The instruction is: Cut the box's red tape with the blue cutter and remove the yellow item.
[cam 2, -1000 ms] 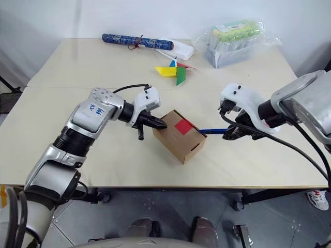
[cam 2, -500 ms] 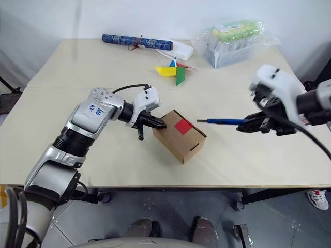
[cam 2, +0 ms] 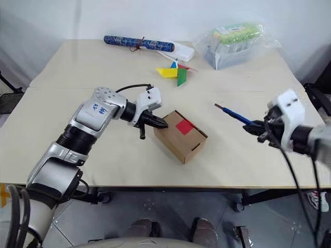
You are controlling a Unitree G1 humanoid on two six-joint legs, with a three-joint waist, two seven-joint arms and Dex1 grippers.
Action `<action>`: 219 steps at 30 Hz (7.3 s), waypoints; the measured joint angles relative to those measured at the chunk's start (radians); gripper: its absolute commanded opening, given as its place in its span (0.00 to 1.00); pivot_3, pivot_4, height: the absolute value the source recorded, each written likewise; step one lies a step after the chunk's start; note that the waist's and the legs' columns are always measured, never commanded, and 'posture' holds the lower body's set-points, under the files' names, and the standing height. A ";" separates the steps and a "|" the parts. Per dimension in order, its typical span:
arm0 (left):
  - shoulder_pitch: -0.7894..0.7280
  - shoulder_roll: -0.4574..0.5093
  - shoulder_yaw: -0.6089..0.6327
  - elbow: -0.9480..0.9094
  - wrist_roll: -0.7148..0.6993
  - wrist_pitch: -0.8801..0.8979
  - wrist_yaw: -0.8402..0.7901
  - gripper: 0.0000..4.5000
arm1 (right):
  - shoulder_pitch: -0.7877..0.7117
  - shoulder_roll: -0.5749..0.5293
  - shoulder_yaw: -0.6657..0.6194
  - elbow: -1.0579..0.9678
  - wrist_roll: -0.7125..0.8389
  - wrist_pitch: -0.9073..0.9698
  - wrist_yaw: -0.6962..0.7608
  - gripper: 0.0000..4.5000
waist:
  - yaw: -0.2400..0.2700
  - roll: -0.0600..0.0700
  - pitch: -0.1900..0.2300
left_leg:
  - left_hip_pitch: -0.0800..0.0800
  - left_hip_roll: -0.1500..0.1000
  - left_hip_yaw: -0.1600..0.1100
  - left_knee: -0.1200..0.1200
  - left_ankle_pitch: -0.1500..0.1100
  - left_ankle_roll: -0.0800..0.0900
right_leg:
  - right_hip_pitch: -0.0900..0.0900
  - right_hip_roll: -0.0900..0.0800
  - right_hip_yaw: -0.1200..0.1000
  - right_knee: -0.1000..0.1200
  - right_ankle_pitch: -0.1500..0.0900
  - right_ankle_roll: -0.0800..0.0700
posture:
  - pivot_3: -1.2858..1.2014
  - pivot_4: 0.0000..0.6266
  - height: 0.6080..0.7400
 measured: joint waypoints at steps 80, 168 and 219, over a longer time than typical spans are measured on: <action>0.105 0.054 0.003 -0.111 -0.147 0.374 0.175 0.00 | -0.460 0.156 0.716 0.256 -0.337 -0.149 0.341 0.00 | -0.027 0.006 0.012 | -0.013 -0.001 -0.003 0.000 0.001 -0.001 | -0.008 0.003 -0.001 0.000 0.001 0.003 | 0.52 0.24 1.00; 0.007 0.024 0.013 -0.005 -0.053 -0.025 -0.169 0.00 | -0.475 0.331 0.301 0.194 0.694 0.535 -0.939 0.99 | -0.021 0.003 0.006 | -0.009 -0.001 -0.002 0.001 0.002 -0.001 | -0.007 0.003 0.001 0.006 0.001 0.003 | 0.52 0.24 1.00; 0.072 0.042 -0.005 -0.118 -0.052 0.005 -0.171 0.00 | -0.269 0.082 0.388 0.065 0.538 0.546 -0.669 0.99 | -0.002 0.001 -0.001 | -0.002 0.003 -0.003 -0.001 0.000 0.002 | 0.000 0.001 0.003 -0.002 0.001 0.003 | 0.52 0.24 1.00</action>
